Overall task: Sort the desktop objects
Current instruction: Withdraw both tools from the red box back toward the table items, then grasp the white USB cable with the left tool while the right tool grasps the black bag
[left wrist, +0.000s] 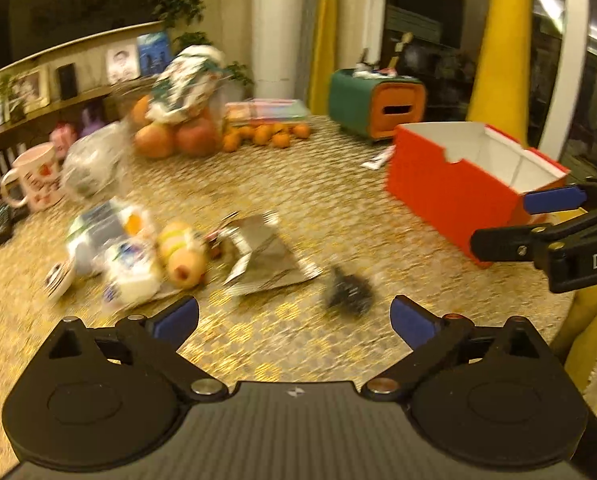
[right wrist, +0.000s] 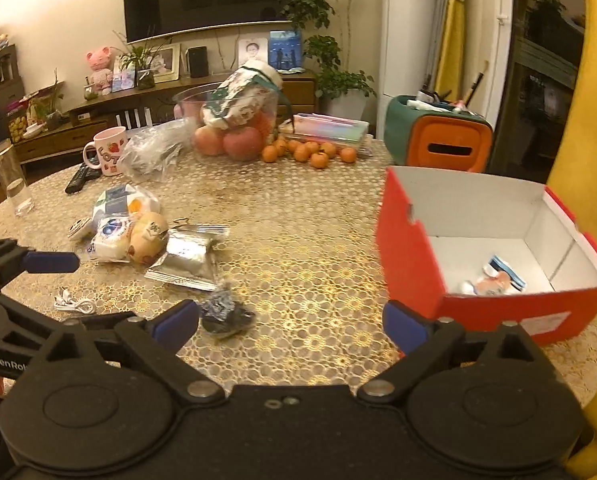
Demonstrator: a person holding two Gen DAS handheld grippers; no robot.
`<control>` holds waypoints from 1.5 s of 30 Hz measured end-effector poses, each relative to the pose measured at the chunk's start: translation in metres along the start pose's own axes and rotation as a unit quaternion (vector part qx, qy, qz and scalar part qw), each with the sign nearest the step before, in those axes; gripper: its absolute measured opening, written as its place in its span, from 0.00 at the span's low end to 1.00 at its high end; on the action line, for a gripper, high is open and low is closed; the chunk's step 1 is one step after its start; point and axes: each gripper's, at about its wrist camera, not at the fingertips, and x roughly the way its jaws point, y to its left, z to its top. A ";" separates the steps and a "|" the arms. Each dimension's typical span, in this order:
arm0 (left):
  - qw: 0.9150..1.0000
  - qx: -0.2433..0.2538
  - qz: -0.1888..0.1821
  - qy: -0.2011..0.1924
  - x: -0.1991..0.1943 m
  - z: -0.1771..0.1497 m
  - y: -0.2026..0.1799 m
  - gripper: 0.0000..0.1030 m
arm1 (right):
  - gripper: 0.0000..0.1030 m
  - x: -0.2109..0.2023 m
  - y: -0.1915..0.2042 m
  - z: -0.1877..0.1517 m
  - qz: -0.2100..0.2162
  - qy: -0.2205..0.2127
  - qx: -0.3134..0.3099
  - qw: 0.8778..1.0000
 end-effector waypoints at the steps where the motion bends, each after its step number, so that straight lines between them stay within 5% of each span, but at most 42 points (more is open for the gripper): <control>1: 1.000 -0.006 0.005 0.002 0.001 -0.003 0.005 1.00 | 0.96 0.003 0.004 0.000 0.000 0.000 -0.003 1.000; 18: 0.992 -0.068 0.104 0.036 0.027 -0.041 0.077 0.99 | 0.95 0.064 0.036 -0.016 -0.005 0.038 -0.020 0.999; 40: 0.986 -0.089 0.131 0.044 0.052 -0.056 0.086 0.99 | 0.89 0.131 0.048 -0.021 0.003 0.079 -0.026 0.996; 45: 0.985 -0.091 0.139 0.036 0.050 -0.056 0.085 0.89 | 0.79 0.137 0.049 -0.020 0.004 0.085 -0.028 0.996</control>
